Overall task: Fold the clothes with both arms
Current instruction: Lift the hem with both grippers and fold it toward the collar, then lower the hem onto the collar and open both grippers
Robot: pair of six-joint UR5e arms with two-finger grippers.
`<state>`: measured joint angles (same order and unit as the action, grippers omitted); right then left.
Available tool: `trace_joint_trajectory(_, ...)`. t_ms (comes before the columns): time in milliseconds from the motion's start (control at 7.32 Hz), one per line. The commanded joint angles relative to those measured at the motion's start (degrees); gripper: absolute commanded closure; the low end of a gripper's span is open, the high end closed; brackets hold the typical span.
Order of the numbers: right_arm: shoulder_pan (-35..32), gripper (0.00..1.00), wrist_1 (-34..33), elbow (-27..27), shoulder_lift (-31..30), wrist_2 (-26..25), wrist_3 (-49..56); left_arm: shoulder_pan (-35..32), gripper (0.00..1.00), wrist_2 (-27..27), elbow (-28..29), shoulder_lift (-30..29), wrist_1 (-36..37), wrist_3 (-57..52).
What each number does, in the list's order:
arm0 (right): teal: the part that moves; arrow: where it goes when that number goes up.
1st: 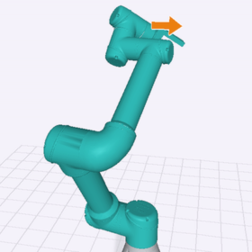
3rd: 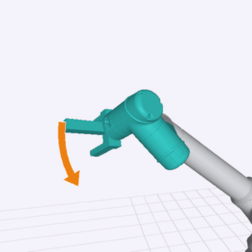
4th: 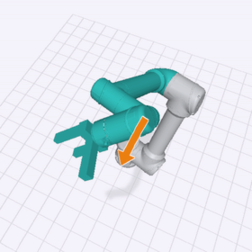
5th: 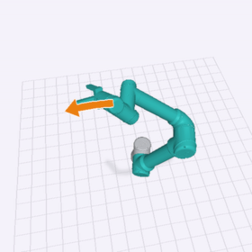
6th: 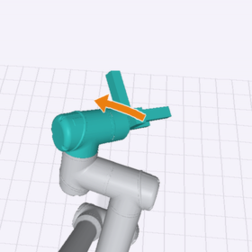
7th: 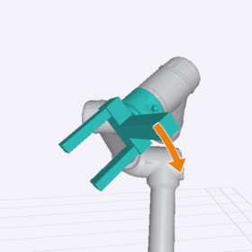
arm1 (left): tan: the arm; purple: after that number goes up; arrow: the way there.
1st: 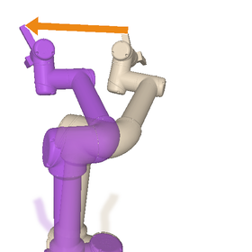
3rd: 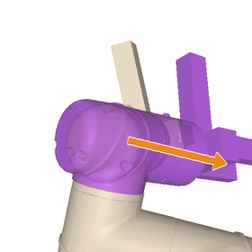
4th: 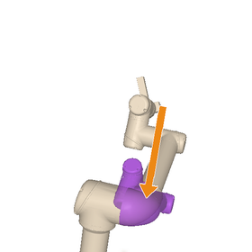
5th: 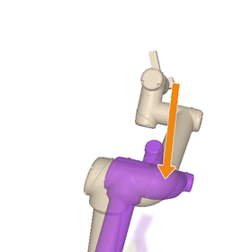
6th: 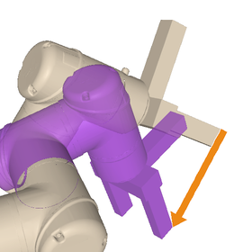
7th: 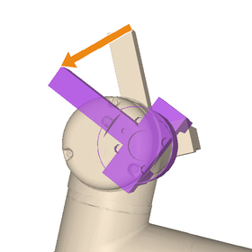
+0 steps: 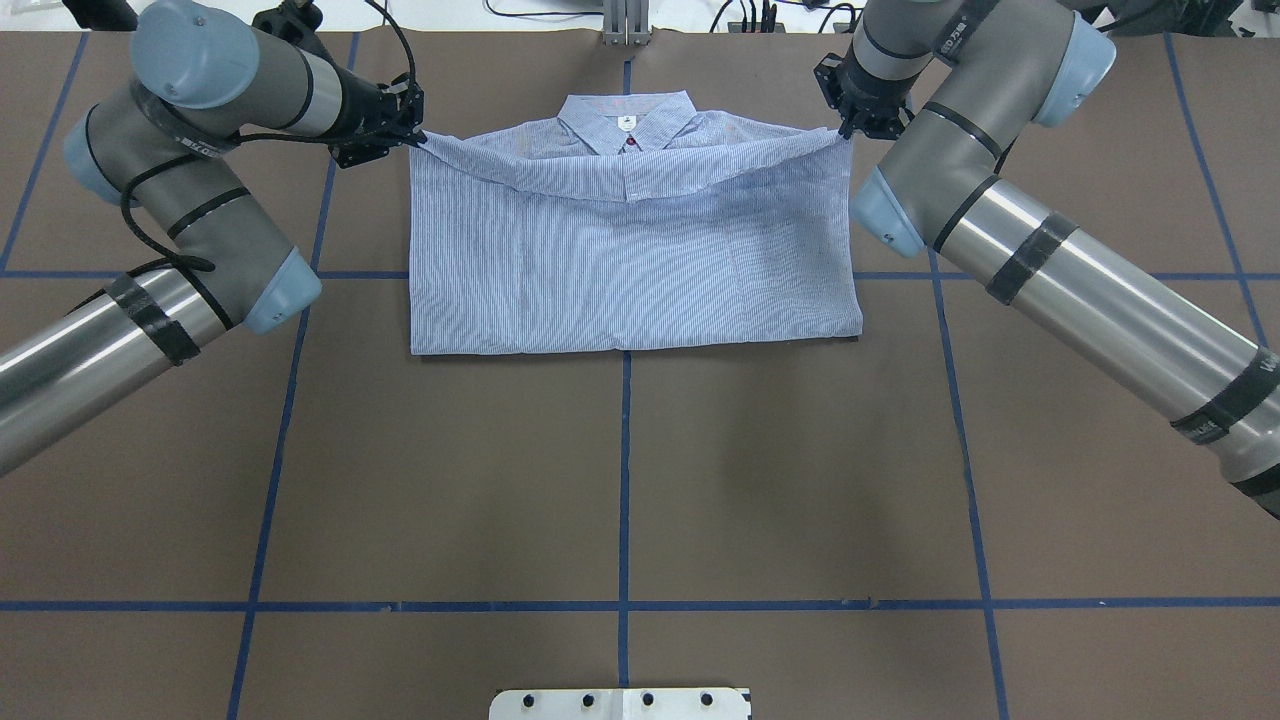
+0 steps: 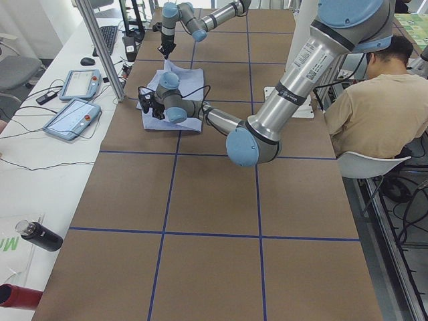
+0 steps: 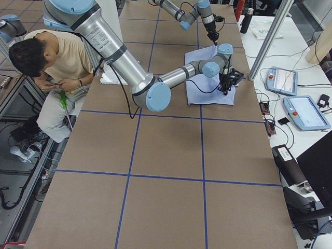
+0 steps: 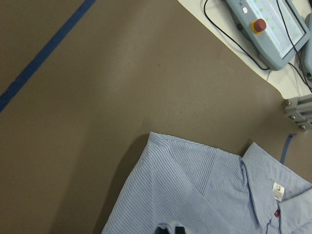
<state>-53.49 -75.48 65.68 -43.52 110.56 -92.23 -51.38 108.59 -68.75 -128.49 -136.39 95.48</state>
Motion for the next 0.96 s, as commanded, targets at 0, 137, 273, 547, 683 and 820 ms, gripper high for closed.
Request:
trace_joint_trajectory(0,0.84,1.0,0.16,-2.13,0.89,-1.21,0.03,-0.04,1.0,-0.75,4.93,-1.5,-3.53,-0.03)
trace_joint_trajectory(137,0.93,1.0,0.16,-2.4,0.89,-1.31,-0.06,-0.04,1.0,-0.75,5.55,-1.68,-3.62,-0.03)
trace_joint_trajectory(273,1.19,1.0,0.16,-2.66,0.8,-1.4,-0.06,-0.04,0.92,-0.75,6.25,-1.77,-3.71,-0.03)
trace_joint_trajectory(547,1.46,0.63,3.92,-4.23,0.62,-1.49,-0.32,0.05,0.67,-0.83,6.78,-2.38,-3.62,-0.03)
trace_joint_trajectory(683,1.46,0.49,5.94,-4.59,0.63,-1.49,-0.67,0.05,0.6,-0.83,6.78,-2.56,-3.62,-0.03)
trace_joint_trajectory(820,1.46,0.44,6.22,-4.6,0.71,-1.4,-0.85,0.05,0.59,-0.75,6.78,-2.56,-3.62,-0.03)
